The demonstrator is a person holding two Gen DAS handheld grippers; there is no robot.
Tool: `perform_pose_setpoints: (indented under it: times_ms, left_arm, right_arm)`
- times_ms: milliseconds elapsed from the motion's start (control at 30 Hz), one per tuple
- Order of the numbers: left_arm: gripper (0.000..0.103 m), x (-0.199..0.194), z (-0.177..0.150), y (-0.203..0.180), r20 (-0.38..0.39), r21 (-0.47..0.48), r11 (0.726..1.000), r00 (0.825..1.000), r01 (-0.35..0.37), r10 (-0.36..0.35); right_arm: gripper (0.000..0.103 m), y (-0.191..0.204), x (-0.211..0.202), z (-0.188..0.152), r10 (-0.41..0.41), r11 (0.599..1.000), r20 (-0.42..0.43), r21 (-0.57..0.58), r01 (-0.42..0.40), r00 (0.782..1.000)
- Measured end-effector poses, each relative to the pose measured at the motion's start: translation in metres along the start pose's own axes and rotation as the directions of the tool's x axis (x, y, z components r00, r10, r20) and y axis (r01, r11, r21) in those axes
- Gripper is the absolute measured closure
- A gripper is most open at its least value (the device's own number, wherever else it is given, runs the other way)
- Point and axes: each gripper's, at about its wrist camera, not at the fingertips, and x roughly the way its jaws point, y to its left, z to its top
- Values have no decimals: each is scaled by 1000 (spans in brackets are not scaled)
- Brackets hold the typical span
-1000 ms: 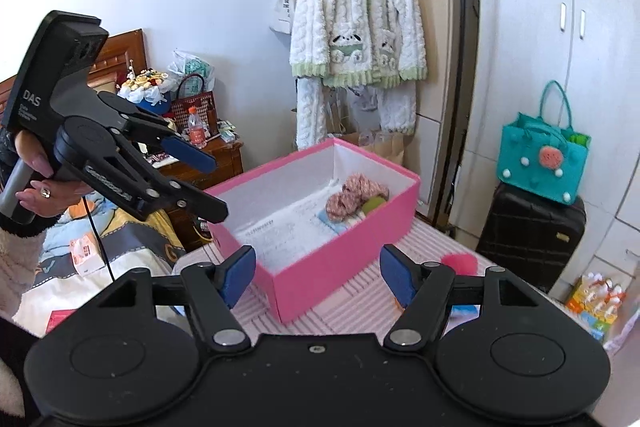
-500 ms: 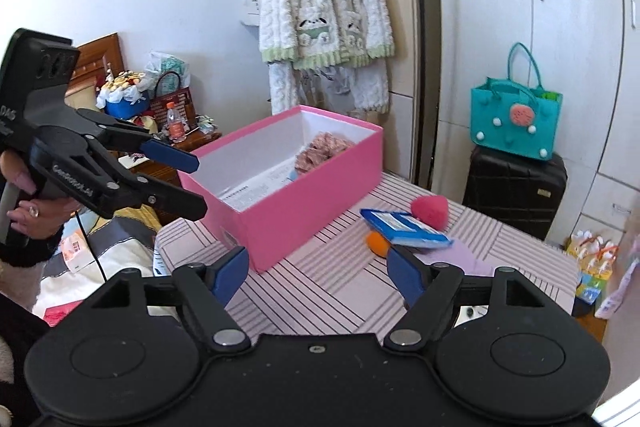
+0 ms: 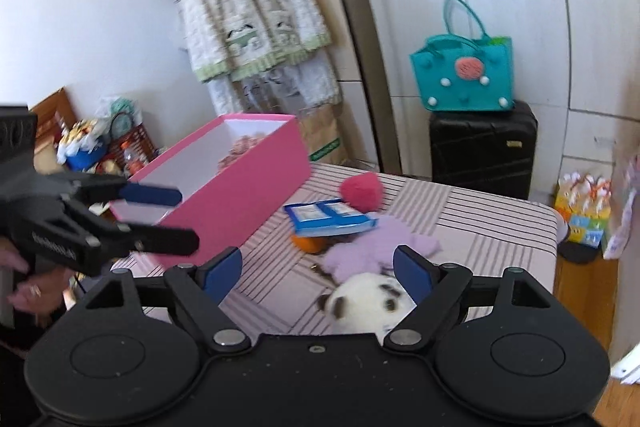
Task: Organize soft objects
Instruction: 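Withdraw both grippers from the box and move toward the blue wipes pack, then lower the left gripper onto the blue wet-wipes pack and close on it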
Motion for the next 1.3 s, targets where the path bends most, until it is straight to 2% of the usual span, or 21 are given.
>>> perform_pose_setpoints:
  times_ms: [167, 267, 400, 567, 700, 733, 833, 933, 1033, 1067, 1167, 1233, 1300]
  left_arm:
    - [10, 37, 5, 11, -38, -104, 995, 999, -8, 4]
    - [14, 49, 13, 21, -42, -171, 985, 999, -40, 33]
    - [21, 57, 27, 36, -79, -192, 980, 996, -55, 41]
    - [44, 85, 37, 50, -167, -220, 975, 986, -31, -6]
    - [49, 108, 35, 63, -194, -308, 952, 979, 0, -63]
    - [54, 110, 33, 65, -195, -320, 948, 978, 6, -73]
    - [65, 113, 33, 69, -192, -319, 948, 981, -22, -42]
    - [65, 116, 36, 74, -195, -329, 944, 979, -16, -52]
    - [65, 121, 42, 74, -176, -333, 940, 984, -70, 11]
    - [65, 122, 43, 73, -171, -332, 941, 985, -68, 11]
    - [65, 127, 41, 75, -183, -363, 931, 982, -28, -41]
    - [65, 128, 40, 77, -190, -369, 929, 981, -28, -46]
    - [65, 125, 38, 76, -192, -360, 933, 980, -27, -46]
  right_arm:
    - [17, -25, 17, 7, -10, 999, -18, 33, 10, 1000]
    - [17, -39, 34, 15, 21, 995, -51, 94, -16, 998]
    - [17, -48, 56, 21, 61, 991, -89, 123, -49, 994]
    - [17, -50, 95, 29, 169, 974, -175, 183, -136, 970]
    - [19, -42, 121, 30, 175, 970, -232, 207, -127, 957]
    - [20, -42, 125, 31, 176, 968, -236, 219, -124, 956]
    - [21, -43, 133, 31, 193, 954, -225, 271, -129, 955]
    - [22, -47, 140, 28, 204, 934, -214, 336, -124, 955]
    - [22, -49, 150, 28, 201, 924, -215, 365, -112, 956]
    - [22, -49, 154, 27, 202, 921, -216, 375, -110, 955]
    - [34, -50, 167, 24, 186, 911, -221, 403, -84, 958]
    - [61, -50, 171, 24, 178, 905, -211, 418, -76, 961]
    - [70, -50, 171, 23, 162, 906, -220, 420, -56, 962]
